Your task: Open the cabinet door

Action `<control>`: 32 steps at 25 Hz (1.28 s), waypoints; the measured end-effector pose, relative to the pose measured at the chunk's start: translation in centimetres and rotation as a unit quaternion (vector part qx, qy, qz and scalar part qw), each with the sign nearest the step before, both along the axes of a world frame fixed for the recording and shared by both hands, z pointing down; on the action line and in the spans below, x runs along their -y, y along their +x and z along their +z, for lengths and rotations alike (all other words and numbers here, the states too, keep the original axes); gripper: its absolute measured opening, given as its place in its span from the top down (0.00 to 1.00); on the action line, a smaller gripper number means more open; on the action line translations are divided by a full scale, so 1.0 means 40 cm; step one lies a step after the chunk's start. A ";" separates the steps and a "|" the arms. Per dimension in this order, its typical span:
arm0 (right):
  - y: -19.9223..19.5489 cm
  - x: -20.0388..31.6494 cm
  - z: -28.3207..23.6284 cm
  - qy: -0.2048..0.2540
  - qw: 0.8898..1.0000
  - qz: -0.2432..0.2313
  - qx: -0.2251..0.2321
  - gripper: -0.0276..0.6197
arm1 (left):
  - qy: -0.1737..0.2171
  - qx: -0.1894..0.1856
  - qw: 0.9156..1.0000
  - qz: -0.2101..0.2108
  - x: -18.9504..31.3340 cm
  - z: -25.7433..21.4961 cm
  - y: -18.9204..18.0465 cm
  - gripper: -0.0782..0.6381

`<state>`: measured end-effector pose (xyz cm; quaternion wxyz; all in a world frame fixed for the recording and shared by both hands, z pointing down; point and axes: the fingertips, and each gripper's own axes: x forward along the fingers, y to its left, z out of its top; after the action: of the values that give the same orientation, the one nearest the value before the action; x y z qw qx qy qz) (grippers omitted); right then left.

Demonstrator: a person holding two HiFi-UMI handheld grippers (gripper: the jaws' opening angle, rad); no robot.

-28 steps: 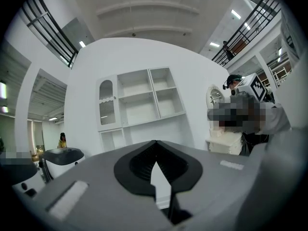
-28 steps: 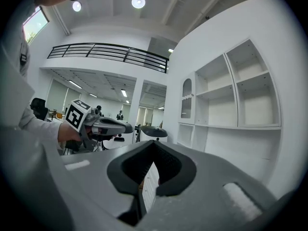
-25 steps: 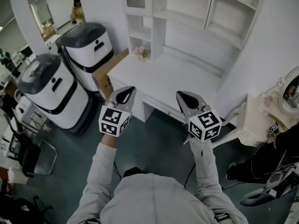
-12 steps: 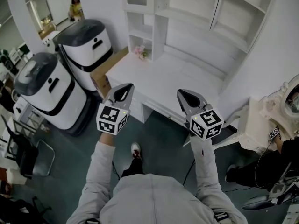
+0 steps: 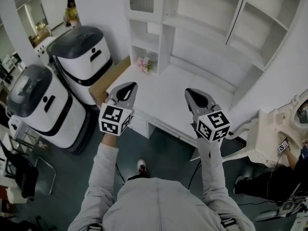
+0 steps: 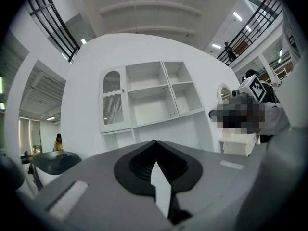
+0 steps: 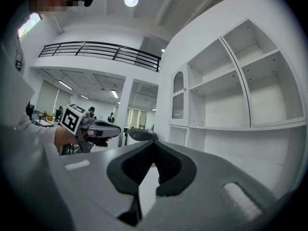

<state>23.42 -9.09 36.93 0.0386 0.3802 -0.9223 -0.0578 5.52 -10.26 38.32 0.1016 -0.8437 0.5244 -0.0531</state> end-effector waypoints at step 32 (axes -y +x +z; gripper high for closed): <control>-0.304 0.480 -0.065 -0.033 0.999 0.020 -0.009 0.95 | 0.019 -0.014 0.997 0.080 0.503 -0.040 -0.224 0.87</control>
<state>11.28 -28.30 34.34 0.0603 0.3965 -0.9156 -0.0295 -3.43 -30.38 36.70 0.1147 -0.8814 0.4576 -0.0232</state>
